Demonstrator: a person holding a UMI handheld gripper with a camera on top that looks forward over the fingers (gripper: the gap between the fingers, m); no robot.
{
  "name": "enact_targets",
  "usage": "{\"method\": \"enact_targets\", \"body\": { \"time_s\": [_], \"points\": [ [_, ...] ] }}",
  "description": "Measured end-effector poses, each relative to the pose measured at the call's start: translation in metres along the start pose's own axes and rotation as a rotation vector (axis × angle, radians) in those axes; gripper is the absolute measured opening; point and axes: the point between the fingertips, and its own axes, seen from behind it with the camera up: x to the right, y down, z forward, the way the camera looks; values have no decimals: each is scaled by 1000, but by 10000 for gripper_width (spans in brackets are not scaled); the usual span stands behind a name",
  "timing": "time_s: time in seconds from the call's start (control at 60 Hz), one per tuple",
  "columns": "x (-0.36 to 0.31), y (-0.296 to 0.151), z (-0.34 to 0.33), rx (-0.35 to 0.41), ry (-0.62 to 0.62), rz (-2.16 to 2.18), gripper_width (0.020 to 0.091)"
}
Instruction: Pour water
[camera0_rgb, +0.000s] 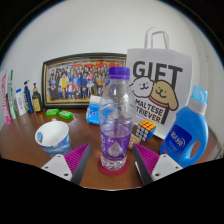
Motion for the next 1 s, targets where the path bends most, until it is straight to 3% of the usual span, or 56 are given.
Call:
{"method": "enact_targets", "body": {
  "time_s": [0.217,0.467,0.7,1.0],
  "points": [
    [-10,1,-57,-84,40,-4,856],
    [-49,-18,-179,-143,83,15,857],
    [-89,-30,-278,-150,135,0,855],
    [-108,-28,-323,-145,194,-7,854]
  ]
}}
